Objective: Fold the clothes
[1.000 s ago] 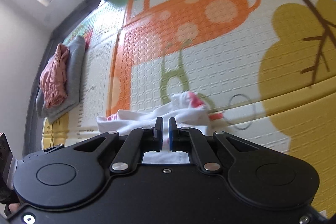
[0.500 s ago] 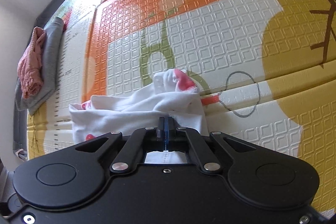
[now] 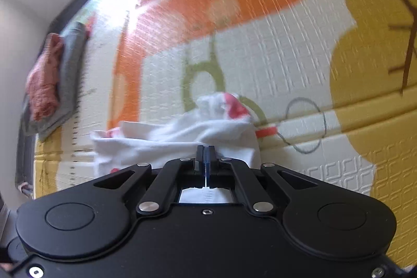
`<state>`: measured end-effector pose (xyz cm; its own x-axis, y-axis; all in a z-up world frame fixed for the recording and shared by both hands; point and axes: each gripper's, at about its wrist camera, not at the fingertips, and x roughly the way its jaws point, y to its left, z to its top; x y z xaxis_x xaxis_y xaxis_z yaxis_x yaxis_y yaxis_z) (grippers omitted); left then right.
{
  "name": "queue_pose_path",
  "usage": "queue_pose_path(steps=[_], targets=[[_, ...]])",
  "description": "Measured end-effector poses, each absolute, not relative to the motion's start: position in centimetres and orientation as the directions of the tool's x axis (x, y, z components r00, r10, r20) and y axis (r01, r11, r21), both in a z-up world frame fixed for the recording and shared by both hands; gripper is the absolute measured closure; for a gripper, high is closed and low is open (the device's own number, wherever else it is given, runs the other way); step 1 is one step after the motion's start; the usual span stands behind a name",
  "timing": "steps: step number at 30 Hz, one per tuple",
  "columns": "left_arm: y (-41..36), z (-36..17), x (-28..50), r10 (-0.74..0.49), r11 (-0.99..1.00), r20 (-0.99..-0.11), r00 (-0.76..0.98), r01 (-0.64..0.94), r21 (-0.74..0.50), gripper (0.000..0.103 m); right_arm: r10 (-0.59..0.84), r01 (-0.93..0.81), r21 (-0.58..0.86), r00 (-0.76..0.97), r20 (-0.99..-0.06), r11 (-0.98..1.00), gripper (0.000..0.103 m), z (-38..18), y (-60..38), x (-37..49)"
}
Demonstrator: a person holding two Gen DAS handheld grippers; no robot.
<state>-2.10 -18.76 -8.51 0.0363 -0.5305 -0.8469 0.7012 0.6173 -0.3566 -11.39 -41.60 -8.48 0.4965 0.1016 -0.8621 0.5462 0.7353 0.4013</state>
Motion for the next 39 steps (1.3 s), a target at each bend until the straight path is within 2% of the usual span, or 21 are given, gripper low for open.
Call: queue_pose_path(steps=[8, 17, 24, 31, 39], targets=[[-18.7, -7.1, -3.4, -0.571, 0.575, -0.820, 0.036, 0.731, -0.368, 0.036, 0.136, 0.529, 0.399, 0.466, -0.874, 0.749, 0.103, -7.2, -40.5, -12.8], [-18.3, -9.9, -2.7, -0.491, 0.633, -0.871, 0.018, 0.694, -0.343, 0.037, 0.115, 0.582, 0.333, 0.379, -0.918, 0.742, 0.103, -10.1, -40.4, -14.3], [-18.3, -10.0, -2.4, -0.483, 0.639, -0.875, 0.012, 0.688, -0.344, 0.037, 0.107, 0.602, 0.328, 0.372, -0.922, 0.728, 0.103, -11.0, -40.9, -14.7], [-17.0, -7.7, -2.7, -0.505, 0.637, -0.862, 0.054, 0.696, -0.330, 0.036, 0.128, 0.577, 0.383, 0.433, -0.892, 0.722, 0.100, -8.9, -40.8, -16.0], [-14.2, -7.4, -4.0, -0.489, 0.643, -0.871, 0.049, 0.695, -0.322, 0.034, 0.117, 0.534, 0.342, 0.410, -0.905, 0.773, 0.098, -7.3, -39.7, -19.9]])
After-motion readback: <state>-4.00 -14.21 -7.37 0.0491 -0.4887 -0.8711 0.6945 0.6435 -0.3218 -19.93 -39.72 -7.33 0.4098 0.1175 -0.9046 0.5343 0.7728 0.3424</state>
